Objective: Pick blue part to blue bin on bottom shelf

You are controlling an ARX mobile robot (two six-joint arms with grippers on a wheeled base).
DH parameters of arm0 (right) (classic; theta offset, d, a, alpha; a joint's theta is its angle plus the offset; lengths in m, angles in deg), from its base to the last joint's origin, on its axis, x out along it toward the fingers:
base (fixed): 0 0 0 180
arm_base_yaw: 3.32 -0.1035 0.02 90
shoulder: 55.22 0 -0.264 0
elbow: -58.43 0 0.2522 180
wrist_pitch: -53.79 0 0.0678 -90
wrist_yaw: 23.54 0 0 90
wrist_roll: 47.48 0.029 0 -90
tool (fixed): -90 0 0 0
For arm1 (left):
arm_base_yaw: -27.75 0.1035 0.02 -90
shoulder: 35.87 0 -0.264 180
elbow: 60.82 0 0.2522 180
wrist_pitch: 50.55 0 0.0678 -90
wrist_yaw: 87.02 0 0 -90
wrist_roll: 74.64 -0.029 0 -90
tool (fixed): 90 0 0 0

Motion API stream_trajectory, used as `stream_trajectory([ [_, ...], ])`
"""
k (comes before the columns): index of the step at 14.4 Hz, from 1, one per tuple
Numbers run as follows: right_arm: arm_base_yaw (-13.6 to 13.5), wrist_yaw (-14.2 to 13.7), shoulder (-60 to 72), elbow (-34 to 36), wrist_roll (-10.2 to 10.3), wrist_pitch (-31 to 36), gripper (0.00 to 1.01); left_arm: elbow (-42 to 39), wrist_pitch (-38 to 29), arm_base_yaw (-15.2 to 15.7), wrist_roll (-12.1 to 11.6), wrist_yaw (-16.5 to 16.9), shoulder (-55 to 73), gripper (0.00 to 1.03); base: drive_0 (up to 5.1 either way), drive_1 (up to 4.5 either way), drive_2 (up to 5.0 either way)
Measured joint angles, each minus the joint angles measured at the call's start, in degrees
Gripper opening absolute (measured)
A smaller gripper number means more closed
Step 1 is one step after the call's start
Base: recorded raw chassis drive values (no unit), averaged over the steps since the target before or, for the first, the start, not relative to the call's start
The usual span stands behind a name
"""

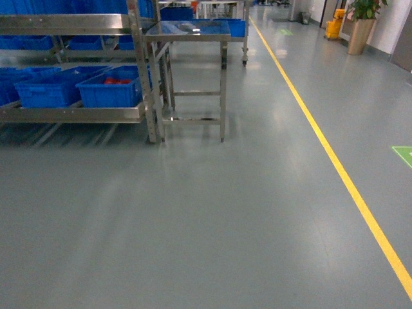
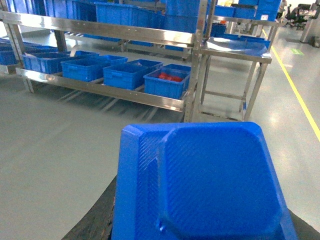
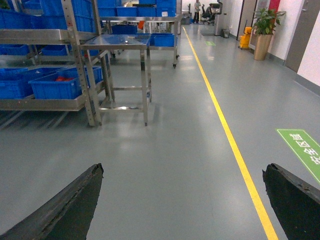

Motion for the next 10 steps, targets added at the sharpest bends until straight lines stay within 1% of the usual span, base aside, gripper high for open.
stream_trajectory([
  [10,0.00,0.00,0.00,0.00,0.00,0.13,0.98,0.00,0.07,0.02,0.00,0.02,0.09,0.43,-0.1,4.20,-4.4],
])
